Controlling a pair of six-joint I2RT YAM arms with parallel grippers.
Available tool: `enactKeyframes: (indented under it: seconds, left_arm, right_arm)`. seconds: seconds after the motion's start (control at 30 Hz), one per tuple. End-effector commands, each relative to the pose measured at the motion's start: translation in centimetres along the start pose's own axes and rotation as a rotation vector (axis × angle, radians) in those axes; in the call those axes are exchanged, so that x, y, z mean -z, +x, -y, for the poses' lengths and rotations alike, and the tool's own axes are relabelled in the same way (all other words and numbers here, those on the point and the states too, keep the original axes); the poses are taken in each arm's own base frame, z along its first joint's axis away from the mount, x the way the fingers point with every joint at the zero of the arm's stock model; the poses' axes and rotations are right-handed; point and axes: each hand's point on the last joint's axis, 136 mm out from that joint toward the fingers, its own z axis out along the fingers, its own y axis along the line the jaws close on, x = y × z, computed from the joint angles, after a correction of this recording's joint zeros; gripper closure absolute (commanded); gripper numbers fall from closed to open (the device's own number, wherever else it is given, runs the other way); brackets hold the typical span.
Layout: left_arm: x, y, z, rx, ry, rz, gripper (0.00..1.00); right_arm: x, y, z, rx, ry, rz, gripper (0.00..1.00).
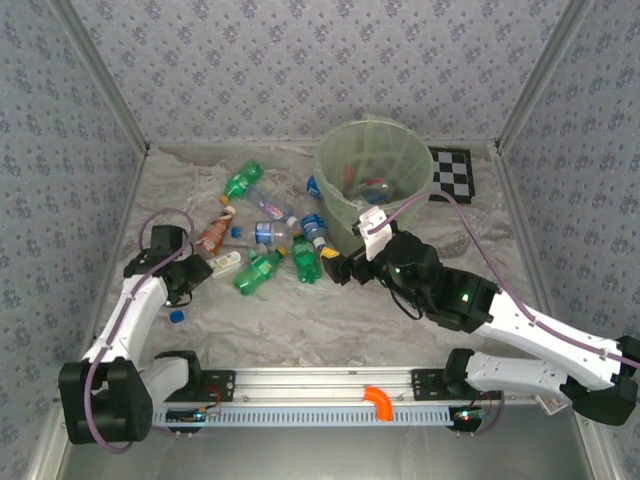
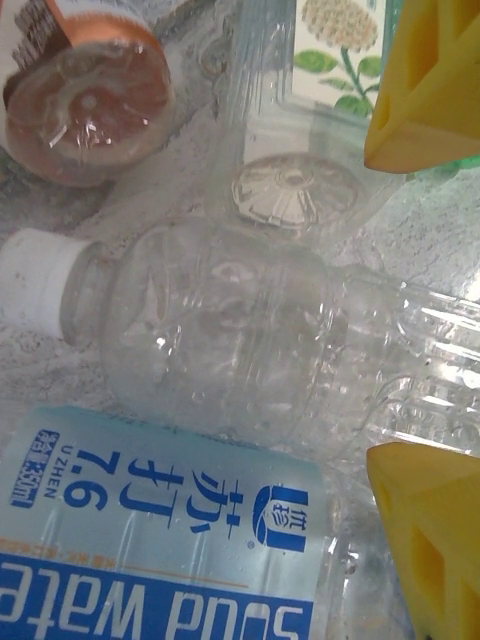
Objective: Put the plastic bottles in the bin
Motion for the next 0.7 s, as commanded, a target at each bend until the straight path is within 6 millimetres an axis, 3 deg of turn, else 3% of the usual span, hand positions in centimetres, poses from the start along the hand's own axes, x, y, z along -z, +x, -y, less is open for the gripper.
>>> enactKeyframes:
  seconds: [0.0,0.4,0.67]
  left_arm:
    - [-0.4,-0.1,-0.8,0.005,-0.035,0.006,0.29]
    - [-1.7,1.3,-1.7,0.0,-0.057,-0.04,0.28]
    - [-2.8,1.5,-0.5,0.008,0.005,-0.055,0.29]
  right_arm:
    - [0.3,-0.8,0.1,-0.027,-0.003,0.026,0.0]
    - [0.0,-0.9,-0.1,-0.021,-0.004,0.016,0.0]
    - [-0.3,-1.1,-0.4,-0.023,-0.012,0.003,0.0]
